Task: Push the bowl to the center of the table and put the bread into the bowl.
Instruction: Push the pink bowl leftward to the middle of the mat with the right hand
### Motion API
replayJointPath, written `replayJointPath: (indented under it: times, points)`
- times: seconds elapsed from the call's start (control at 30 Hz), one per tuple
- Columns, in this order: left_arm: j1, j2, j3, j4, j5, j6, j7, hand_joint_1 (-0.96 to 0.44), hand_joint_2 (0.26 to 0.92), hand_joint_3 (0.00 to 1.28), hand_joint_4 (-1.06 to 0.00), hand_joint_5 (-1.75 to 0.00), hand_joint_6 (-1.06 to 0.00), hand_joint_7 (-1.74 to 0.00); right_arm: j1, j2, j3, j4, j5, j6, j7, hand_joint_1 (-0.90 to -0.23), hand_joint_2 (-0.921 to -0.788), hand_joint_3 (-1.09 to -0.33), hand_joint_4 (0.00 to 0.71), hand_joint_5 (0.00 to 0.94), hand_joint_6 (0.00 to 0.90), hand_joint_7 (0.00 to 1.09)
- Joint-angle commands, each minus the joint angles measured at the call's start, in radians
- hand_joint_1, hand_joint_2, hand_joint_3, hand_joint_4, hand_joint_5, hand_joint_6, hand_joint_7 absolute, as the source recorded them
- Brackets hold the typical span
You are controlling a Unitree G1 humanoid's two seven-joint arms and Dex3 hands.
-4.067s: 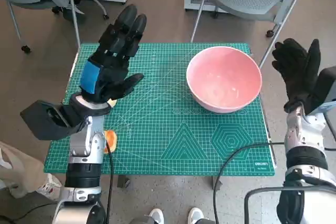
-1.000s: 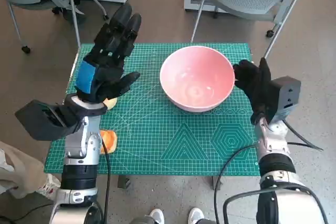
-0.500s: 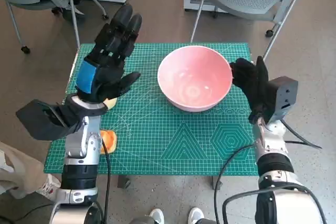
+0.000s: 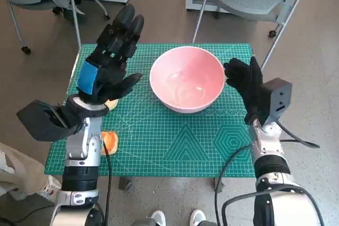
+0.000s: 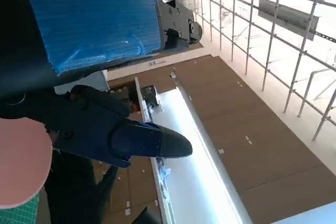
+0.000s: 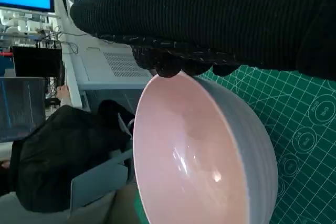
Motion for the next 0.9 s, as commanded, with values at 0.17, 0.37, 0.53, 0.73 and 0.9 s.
replayJointPath:
  times: [0.17, 0.37, 0.53, 0.73, 0.9]
  points:
    - [-0.011, -0.005, -0.001, 0.014, -0.008, -0.004, -0.012, -0.64, 0.921, 0.18, -0.05, 0.0, -0.2, -0.05, 0.023, 0.018, 0.018, 0.003, -0.014, 0.003, 0.013, -0.648, -0.921, -0.912, 0.103, 0.004, 0.1, 0.09]
    - [-0.014, -0.006, 0.0, 0.02, -0.008, -0.006, -0.016, -0.64, 0.921, 0.18, -0.05, 0.0, -0.2, -0.05, 0.027, 0.032, 0.024, -0.002, -0.012, -0.008, 0.019, -0.653, -0.921, -0.913, 0.113, 0.008, 0.1, 0.09]
    - [-0.014, -0.005, 0.001, 0.023, -0.005, -0.01, -0.015, -0.65, 0.921, 0.18, -0.05, 0.0, -0.2, -0.05, 0.029, 0.037, 0.024, -0.004, -0.01, -0.013, 0.027, -0.664, -0.921, -0.904, 0.115, 0.007, 0.098, 0.09]
    - [-0.015, -0.004, 0.002, 0.026, -0.006, -0.011, -0.017, -0.65, 0.921, 0.18, -0.05, 0.0, -0.2, -0.05, 0.028, 0.034, 0.02, -0.004, -0.006, -0.012, 0.036, -0.66, -0.921, -0.9, 0.115, 0.006, 0.098, 0.09]
    - [-0.015, -0.003, 0.003, 0.026, -0.005, -0.012, -0.017, -0.65, 0.921, 0.18, -0.05, 0.0, -0.2, -0.04, 0.023, 0.028, 0.019, -0.005, -0.007, -0.01, 0.036, -0.658, -0.921, -0.899, 0.115, 0.005, 0.097, 0.09]
